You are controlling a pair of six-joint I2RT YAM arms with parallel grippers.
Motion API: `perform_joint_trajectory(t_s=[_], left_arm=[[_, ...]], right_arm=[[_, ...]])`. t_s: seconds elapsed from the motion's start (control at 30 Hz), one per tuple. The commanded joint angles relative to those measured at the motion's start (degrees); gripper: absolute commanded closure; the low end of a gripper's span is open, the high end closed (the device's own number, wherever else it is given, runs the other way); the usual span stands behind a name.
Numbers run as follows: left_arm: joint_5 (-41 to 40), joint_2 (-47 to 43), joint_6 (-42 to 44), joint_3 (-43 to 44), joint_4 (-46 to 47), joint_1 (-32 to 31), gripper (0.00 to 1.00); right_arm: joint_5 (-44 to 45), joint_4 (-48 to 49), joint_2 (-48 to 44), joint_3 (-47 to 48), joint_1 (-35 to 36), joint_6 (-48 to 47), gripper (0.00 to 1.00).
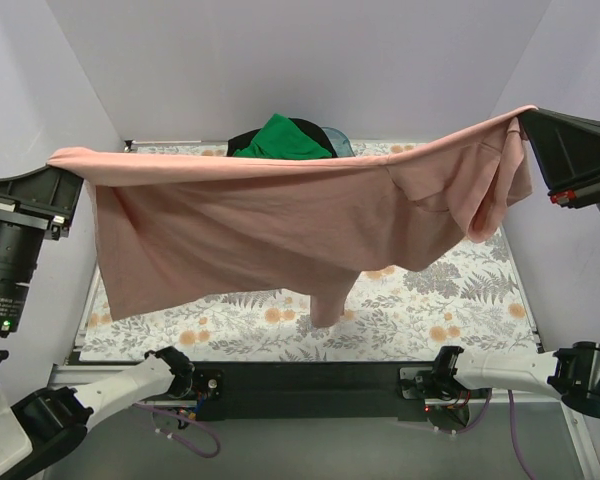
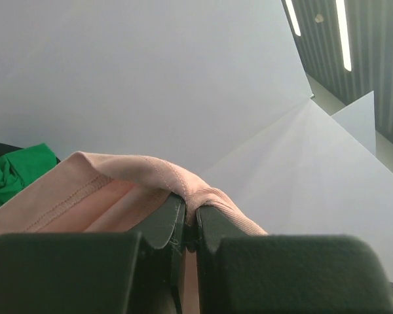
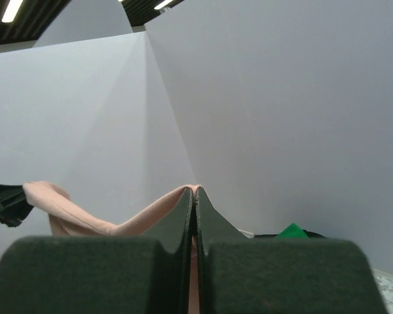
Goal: Fold and stack the t-shirts
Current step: Flatten the tshirt out
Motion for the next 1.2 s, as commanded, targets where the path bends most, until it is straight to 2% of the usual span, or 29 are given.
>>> perform_joint_trajectory(t_s=[0.0, 0.03, 0.07, 0.1, 0.13, 0.17, 0.2, 0.23, 0.27, 0.3, 0.33, 0.37, 0.47, 0.53, 0.57, 0.67, 0.73, 0.83, 0.9, 0.93, 0.97, 1.03, 1.07, 1.1, 1.13, 1.17], left_arm=[[-3.2, 3.1, -0.2, -1.9, -0.9, 0.1, 1.0], [-6.0, 3.4, 0.0, -3.8, -0.6, 0.1, 1.0], [-8.7, 3.6, -0.5, -9.0, -0.2, 0.1, 1.0], [-10.9, 4.3, -1.7, -11.6, 0.1, 0.1, 1.0], [-15.7, 4.8, -2.1, -14.8, 0.3, 0.1, 1.0], [-18.9, 5.6, -3.4, -17.4, 0.3, 0.1, 1.0], [-21.0, 6.3, -6.0, -22.2, -1.2, 0.1, 1.0], [-22.7, 8.4, -7.4, -24.4, -0.9, 0.1, 1.0], [-24.7, 9.3, -9.2, -26.2, -1.0, 0.1, 1.0], [-24.2, 10.7, -9.8, -29.2, -0.1, 1.4, 1.0], [-22.8, 13.0, -8.6, -29.9, 1.0, 3.0, 1.0], [-15.9, 14.7, -8.1, -29.9, 1.6, 8.8, 1.0], [-1.7, 19.5, -2.7, -29.9, 7.3, 20.9, 1.0], [0.6, 22.2, -0.2, -26.3, 10.9, 23.1, 1.0], [0.9, 24.7, 0.6, -23.9, 11.0, 23.7, 1.0], [3.8, 28.7, 3.9, -9.9, 8.4, 23.8, 1.0], [4.8, 28.9, 5.2, -3.1, 8.3, 23.7, 1.0], [6.5, 26.3, 6.8, 0.0, 7.5, 23.8, 1.0], [6.7, 21.4, 6.5, -2.9, 7.9, 23.8, 1.0], [6.9, 19.4, 6.3, -5.1, 8.3, 23.8, 1.0], [7.6, 17.3, 5.9, -11.8, 9.7, 23.8, 1.0], [8.6, 9.4, 3.7, -19.8, 11.2, 23.7, 1.0], [9.0, 6.3, 2.8, -25.1, 12.5, 23.8, 1.0], [9.0, 3.7, 1.6, -33.9, 12.7, 23.8, 1.0], [9.0, -1.5, -1.6, -39.0, 13.0, 23.8, 1.0], [9.6, -4.0, -3.2, -43.4, 13.0, 23.7, 1.0]], right_arm=[[8.4, 5.5, 1.7, -1.4, 0.0, -4.2, 0.99], [12.0, 6.0, 2.4, -2.4, 0.1, -6.5, 0.99], [20.5, 6.8, 4.1, -3.8, 0.0, -8.5, 0.99], [25.4, 9.9, 5.1, -7.4, 0.0, -10.6, 0.99], [35.7, 12.9, 6.1, -10.2, 0.0, -16.2, 0.99], [40.9, 16.8, 8.0, -13.0, 0.0, -19.4, 0.99], [44.4, 21.7, 8.8, -16.2, -0.1, -24.5, 0.99], [47.2, 32.9, 10.4, -23.2, -2.0, -28.7, 0.99], [47.4, 35.4, 11.4, -25.2, -4.2, -31.6, 0.99], [46.9, 35.9, 12.5, -26.4, -6.6, -30.7, 0.99], [46.1, 35.9, 13.8, -27.6, -12.1, -29.9, 0.99], [45.6, 35.9, 16.2, -28.0, -14.4, -28.3, 0.99], [42.0, 35.9, 19.5, -26.9, -18.4, -27.5, 0.99], [39.1, 35.9, 22.0, -23.2, -20.9, -27.5, 0.99], [37.7, 35.8, 22.8, -18.4, -21.7, -27.7, 0.99], [31.1, 35.8, 25.0, -7.4, -23.1, -28.4, 0.99], [27.9, 35.5, 25.1, -3.1, -22.9, -28.5, 0.99], [26.5, 32.8, 21.8, 1.0, -21.1, -27.3, 0.99], [25.2, 29.4, 18.3, -3.4, -19.8, -25.2, 0.99], [22.9, 28.0, 13.6, -6.0, -19.4, -21.8, 0.99], [21.2, 26.3, 11.1, -8.9, -19.2, -19.5, 0.99], [16.3, 20.0, 3.0, -19.8, -19.3, -15.4, 0.99], [15.2, 18.1, 0.1, -25.0, -19.2, -10.0, 0.99], [14.0, 16.2, -3.0, -29.6, -19.2, -7.2, 0.99], [11.0, 14.0, -9.5, -40.2, -19.2, -3.2, 0.99], [9.7, 13.3, -13.1, -45.7, -19.2, 3.3, 0.99]])
